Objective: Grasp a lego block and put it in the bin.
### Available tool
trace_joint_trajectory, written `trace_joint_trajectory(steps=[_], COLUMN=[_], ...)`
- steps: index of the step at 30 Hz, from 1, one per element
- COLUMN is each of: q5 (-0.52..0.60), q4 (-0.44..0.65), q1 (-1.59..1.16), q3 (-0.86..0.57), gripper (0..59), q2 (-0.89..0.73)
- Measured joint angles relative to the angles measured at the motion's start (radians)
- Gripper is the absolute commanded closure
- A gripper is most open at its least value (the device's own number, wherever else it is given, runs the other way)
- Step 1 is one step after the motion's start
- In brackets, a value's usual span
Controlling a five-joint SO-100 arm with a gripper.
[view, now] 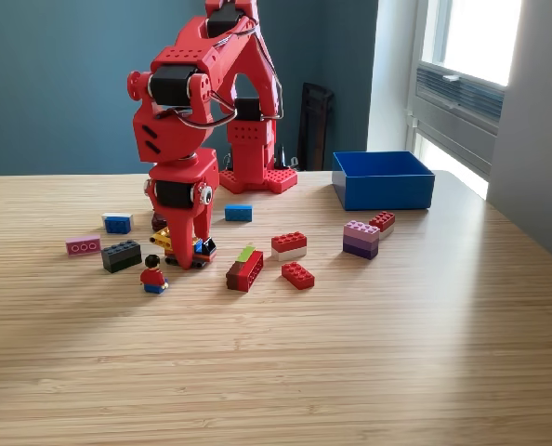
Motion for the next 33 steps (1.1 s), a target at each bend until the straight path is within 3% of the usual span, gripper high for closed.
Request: trace_joint_trajectory(steps=[14,26,33], q5=[-0.032,-0.041,0.054], q4=[-0.029,0.258,0.348], q1=[0.000,-0.278,-0.578], q3=[0.170,0.020,-0.002], gripper=[58.5,58.6,58.6], q2=[0.190,0.528,0.623])
